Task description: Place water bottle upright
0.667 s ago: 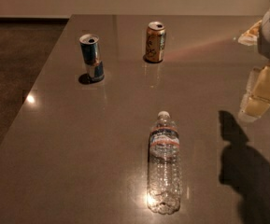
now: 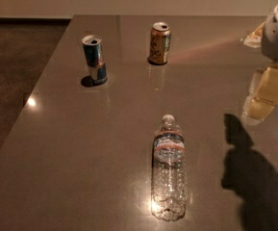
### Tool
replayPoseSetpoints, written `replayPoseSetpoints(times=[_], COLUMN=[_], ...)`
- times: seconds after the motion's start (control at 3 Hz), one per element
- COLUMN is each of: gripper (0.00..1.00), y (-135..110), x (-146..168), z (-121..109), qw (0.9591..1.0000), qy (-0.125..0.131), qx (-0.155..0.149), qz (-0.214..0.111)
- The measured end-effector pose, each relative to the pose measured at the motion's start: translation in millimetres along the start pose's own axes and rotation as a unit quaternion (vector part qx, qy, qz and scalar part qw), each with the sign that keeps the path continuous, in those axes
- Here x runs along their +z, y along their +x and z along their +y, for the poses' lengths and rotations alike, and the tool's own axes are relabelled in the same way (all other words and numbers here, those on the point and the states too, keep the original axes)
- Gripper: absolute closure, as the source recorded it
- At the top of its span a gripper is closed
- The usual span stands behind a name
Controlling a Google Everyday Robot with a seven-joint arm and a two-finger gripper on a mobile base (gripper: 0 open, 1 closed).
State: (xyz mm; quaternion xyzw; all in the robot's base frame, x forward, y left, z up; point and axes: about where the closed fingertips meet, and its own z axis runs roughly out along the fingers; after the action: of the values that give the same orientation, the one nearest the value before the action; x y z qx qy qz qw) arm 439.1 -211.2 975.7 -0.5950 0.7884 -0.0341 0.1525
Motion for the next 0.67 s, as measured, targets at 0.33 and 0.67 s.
replayPoseSetpoints(times=[0.33,0.67], gripper=[0.0,0.0], y=[-22,-36], x=[6,21], z=[12,19], qw=[0.9997,0.996], qy=[-0.005,-0.031], qx=[0.019,0.076], qz=[0.014,0.037])
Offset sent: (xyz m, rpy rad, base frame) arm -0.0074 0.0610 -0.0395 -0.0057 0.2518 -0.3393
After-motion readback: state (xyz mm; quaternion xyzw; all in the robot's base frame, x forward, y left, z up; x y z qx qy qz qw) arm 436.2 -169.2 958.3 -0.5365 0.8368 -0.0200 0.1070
